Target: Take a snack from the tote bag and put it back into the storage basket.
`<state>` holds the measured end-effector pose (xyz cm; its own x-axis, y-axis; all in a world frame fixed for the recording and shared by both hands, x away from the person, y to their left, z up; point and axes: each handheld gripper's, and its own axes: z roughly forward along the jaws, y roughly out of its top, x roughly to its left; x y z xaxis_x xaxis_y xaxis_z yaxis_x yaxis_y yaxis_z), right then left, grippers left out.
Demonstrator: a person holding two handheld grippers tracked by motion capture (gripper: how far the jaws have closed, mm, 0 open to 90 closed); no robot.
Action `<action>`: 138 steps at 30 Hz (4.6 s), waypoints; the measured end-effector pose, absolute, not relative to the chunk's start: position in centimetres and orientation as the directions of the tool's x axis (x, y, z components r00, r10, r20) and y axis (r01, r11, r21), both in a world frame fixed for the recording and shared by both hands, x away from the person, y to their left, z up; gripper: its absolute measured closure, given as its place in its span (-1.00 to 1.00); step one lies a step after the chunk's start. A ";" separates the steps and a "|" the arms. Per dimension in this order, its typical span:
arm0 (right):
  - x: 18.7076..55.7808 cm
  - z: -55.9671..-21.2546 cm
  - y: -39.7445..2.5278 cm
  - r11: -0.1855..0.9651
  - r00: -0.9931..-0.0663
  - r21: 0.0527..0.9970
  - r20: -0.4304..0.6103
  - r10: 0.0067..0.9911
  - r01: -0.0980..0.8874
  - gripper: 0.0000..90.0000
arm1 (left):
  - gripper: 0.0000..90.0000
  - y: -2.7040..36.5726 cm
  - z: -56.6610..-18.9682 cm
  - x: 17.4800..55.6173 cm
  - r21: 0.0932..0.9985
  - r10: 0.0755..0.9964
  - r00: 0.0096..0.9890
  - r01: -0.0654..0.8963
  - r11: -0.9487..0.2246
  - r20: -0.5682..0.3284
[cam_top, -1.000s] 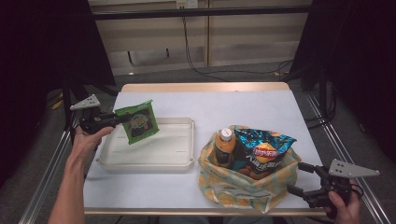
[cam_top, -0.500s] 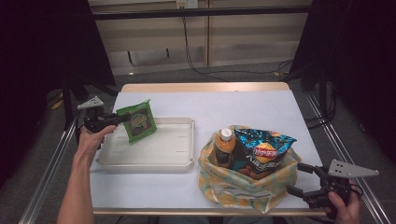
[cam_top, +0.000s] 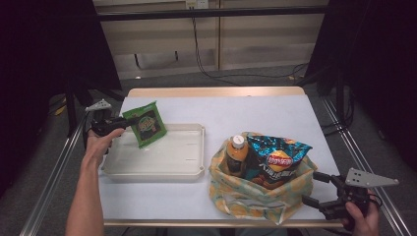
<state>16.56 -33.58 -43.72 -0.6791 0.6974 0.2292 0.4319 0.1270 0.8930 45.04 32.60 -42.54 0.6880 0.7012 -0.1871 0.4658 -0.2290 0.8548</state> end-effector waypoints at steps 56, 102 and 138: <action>16.5 -43.7 -33.3 0.135 -0.694 0.893 0.230 0.683 0.429 -0.93 | 0.83 32.4 -42.2 41.1 0.877 0.702 0.673 0.458 -0.146 -0.234; 16.6 -43.7 -33.4 0.146 -0.700 0.890 0.228 0.677 0.431 -0.93 | 1.00 26.9 -46.4 42.1 0.610 0.730 0.670 0.638 -0.470 -0.138; 16.6 -43.7 -33.3 0.146 -0.697 0.891 0.226 0.680 0.431 -0.93 | 0.74 28.2 -45.5 41.6 0.703 0.724 0.654 0.620 -0.348 -0.219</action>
<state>16.60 -33.30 -43.73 -0.6975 0.6801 0.2257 0.4305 0.1459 0.8907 41.63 28.25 -45.50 0.6543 0.7239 -0.2187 0.6203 -0.3482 0.7029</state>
